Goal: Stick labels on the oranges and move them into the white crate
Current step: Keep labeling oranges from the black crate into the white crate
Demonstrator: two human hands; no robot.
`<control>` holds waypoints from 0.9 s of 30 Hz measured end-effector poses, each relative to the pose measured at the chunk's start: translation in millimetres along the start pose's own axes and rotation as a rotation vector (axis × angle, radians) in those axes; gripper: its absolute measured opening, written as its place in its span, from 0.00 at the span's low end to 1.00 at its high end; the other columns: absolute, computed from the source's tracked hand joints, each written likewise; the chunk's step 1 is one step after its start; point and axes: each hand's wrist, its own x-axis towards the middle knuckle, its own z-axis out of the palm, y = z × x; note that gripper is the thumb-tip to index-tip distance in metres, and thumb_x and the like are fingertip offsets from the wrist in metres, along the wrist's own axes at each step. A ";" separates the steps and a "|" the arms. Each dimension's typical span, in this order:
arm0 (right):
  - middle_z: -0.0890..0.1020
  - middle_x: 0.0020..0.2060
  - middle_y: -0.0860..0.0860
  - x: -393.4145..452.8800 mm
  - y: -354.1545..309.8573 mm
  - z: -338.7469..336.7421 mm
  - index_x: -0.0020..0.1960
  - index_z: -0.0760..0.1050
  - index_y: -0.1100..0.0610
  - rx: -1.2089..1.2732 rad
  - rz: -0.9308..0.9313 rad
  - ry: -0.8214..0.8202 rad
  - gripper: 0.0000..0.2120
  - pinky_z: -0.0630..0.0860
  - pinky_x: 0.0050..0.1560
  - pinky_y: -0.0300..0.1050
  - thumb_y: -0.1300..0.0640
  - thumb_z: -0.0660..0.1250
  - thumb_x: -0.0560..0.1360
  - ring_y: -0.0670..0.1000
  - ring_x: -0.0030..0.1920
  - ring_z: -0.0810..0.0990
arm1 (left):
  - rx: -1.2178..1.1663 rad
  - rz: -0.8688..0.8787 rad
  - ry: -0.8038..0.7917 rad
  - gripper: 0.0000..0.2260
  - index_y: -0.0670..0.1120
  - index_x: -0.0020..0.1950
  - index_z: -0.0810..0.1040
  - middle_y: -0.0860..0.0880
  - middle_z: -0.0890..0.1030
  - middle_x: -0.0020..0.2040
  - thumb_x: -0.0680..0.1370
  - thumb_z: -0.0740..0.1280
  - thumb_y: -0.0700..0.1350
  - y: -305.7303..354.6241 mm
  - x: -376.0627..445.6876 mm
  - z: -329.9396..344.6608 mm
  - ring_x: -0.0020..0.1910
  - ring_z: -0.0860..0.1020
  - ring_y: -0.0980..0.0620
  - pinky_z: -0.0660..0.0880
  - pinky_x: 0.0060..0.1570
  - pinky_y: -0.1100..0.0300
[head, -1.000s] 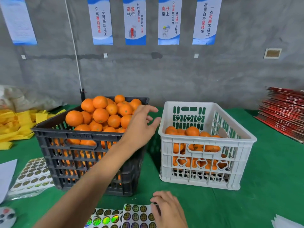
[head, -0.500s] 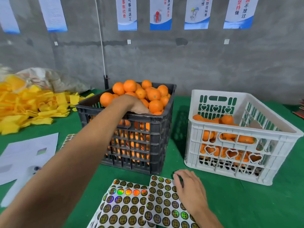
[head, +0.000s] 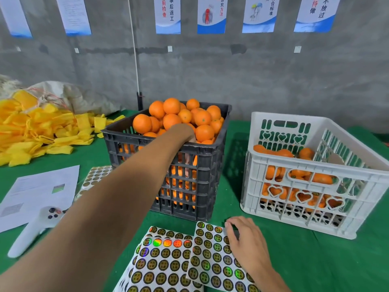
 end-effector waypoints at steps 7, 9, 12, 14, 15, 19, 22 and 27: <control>0.79 0.56 0.38 -0.3 -0.6 -1.7 0.61 0.79 0.44 -0.034 -0.028 -0.009 0.16 0.68 0.61 0.35 0.43 0.54 0.84 0.38 0.54 0.72 | -0.066 0.115 -0.024 0.10 0.41 0.51 0.74 0.41 0.74 0.45 0.82 0.68 0.47 -2.8 -8.9 1.7 0.44 0.76 0.43 0.73 0.51 0.47; 0.79 0.58 0.38 -0.8 0.8 -3.2 0.63 0.78 0.44 -0.044 -0.031 -0.025 0.17 0.68 0.63 0.35 0.41 0.53 0.84 0.37 0.55 0.72 | -0.238 0.250 0.103 0.15 0.42 0.58 0.74 0.41 0.77 0.47 0.78 0.72 0.48 -0.6 -2.5 4.9 0.46 0.77 0.43 0.74 0.44 0.53; 0.75 0.63 0.38 -0.8 0.6 -3.8 0.69 0.75 0.44 -0.074 -0.073 -0.064 0.21 0.66 0.68 0.38 0.38 0.53 0.84 0.39 0.61 0.71 | -0.655 0.425 0.569 0.21 0.45 0.59 0.71 0.46 0.78 0.45 0.73 0.76 0.49 -0.7 -6.6 7.6 0.41 0.76 0.46 0.71 0.34 0.49; 0.74 0.65 0.38 0.1 2.1 -4.1 0.71 0.73 0.45 -0.095 -0.100 -0.079 0.22 0.63 0.70 0.38 0.38 0.53 0.84 0.39 0.63 0.69 | -0.919 0.584 0.775 0.20 0.47 0.59 0.72 0.51 0.79 0.49 0.72 0.76 0.48 1.2 -21.1 16.0 0.44 0.78 0.54 0.75 0.42 0.54; 0.73 0.66 0.38 0.4 4.8 -5.2 0.71 0.73 0.45 -0.100 -0.112 -0.076 0.22 0.62 0.70 0.38 0.39 0.53 0.84 0.39 0.64 0.69 | -0.996 0.671 0.837 0.20 0.48 0.59 0.73 0.54 0.79 0.51 0.72 0.76 0.48 3.7 -31.7 24.2 0.47 0.78 0.59 0.76 0.43 0.61; 0.76 0.64 0.39 1.5 24.2 -17.7 0.67 0.77 0.45 -0.117 -0.157 -0.033 0.20 0.62 0.69 0.37 0.40 0.54 0.84 0.40 0.64 0.70 | -1.034 0.997 0.985 0.21 0.47 0.64 0.74 0.50 0.78 0.65 0.74 0.78 0.42 17.9 -72.5 75.3 0.63 0.79 0.51 0.82 0.51 0.53; 0.79 0.61 0.40 2.8 37.3 -26.6 0.62 0.81 0.47 -0.082 -0.138 -0.016 0.16 0.66 0.65 0.37 0.42 0.59 0.84 0.41 0.61 0.72 | -0.879 1.194 0.982 0.21 0.43 0.66 0.73 0.46 0.75 0.71 0.76 0.76 0.45 26.0 -83.4 129.1 0.70 0.75 0.46 0.79 0.59 0.51; 0.83 0.55 0.43 2.9 44.7 -31.9 0.56 0.83 0.49 -0.046 -0.126 0.015 0.10 0.73 0.56 0.43 0.48 0.64 0.82 0.47 0.56 0.76 | -1.034 0.947 0.425 0.23 0.58 0.66 0.72 0.61 0.75 0.67 0.74 0.77 0.48 37.2 -87.0 219.5 0.65 0.77 0.53 0.83 0.53 0.52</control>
